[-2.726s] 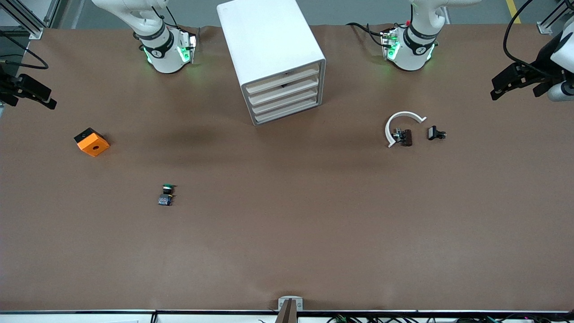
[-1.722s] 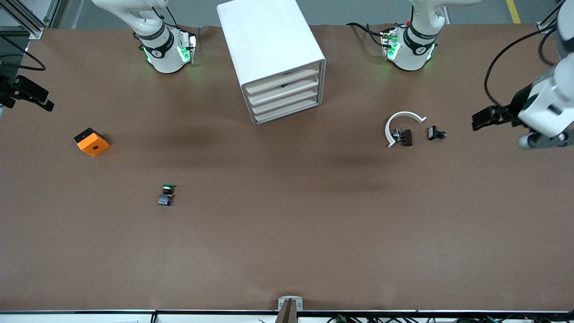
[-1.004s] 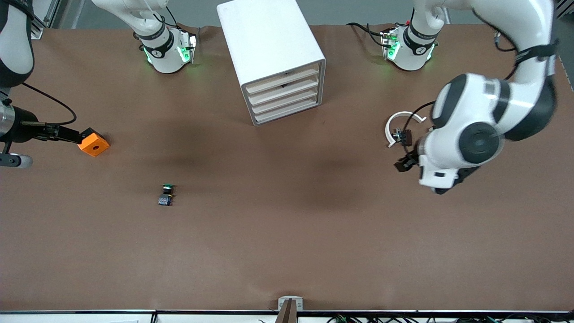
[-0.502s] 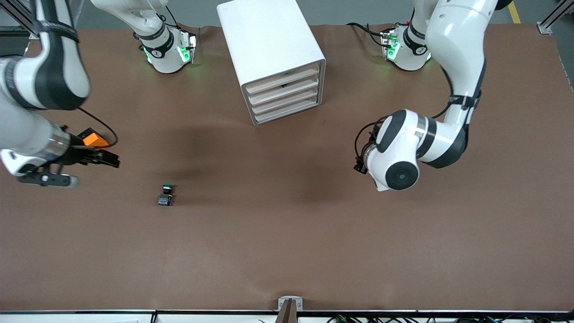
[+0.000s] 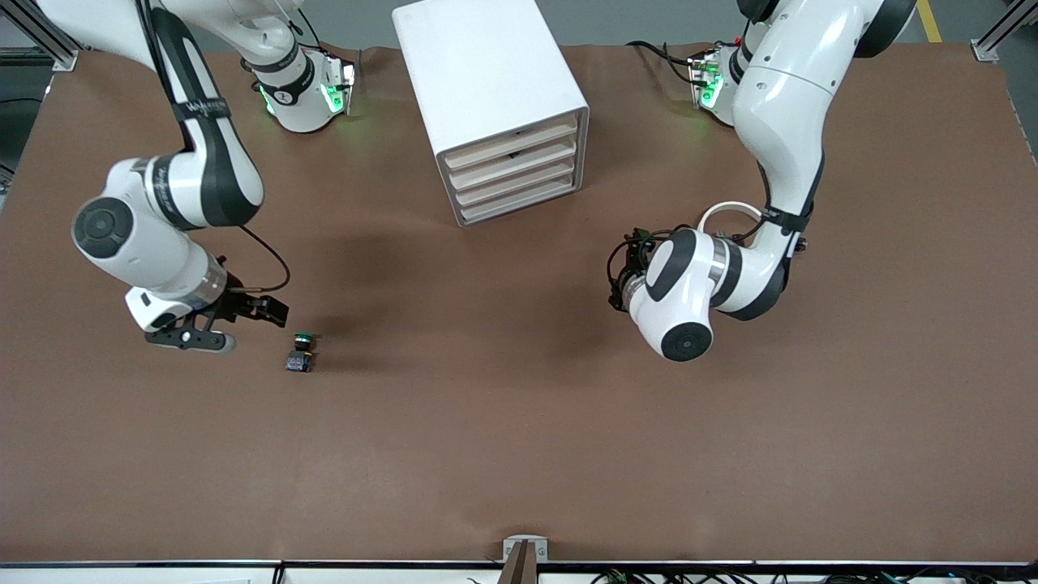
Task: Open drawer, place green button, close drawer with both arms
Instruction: 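Grasp the green button with the right gripper while the left gripper grips the drawer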
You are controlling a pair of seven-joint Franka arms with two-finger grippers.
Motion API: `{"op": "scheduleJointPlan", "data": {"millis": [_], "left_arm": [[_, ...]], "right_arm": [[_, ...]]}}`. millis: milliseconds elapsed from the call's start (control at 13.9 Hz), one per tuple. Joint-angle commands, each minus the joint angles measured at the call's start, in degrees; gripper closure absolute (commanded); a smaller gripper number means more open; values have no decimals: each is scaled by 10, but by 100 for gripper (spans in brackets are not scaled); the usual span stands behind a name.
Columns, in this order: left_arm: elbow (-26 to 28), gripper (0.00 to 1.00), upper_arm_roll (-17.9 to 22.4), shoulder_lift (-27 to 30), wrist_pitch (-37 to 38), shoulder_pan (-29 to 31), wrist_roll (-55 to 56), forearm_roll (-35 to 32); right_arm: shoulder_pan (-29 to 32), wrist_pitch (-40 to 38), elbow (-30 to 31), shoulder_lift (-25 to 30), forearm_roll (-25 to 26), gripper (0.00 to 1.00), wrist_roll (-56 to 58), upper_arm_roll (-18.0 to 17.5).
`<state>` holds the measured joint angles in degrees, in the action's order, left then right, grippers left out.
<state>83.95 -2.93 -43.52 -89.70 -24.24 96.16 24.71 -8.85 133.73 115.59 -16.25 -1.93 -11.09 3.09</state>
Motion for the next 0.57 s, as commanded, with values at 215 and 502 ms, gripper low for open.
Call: {"op": "scheduleJointPlan", "data": {"millis": [215,502], "left_arm": [[-9,0,3,-34,5,-43,87,144],[-12,0,3,-56,4,-74,203,197]], "right_arm": [[-20,71,-57,-131,-25,0,-7,3],[-18,76,-90,-179,-25,0,-7,3]]}}
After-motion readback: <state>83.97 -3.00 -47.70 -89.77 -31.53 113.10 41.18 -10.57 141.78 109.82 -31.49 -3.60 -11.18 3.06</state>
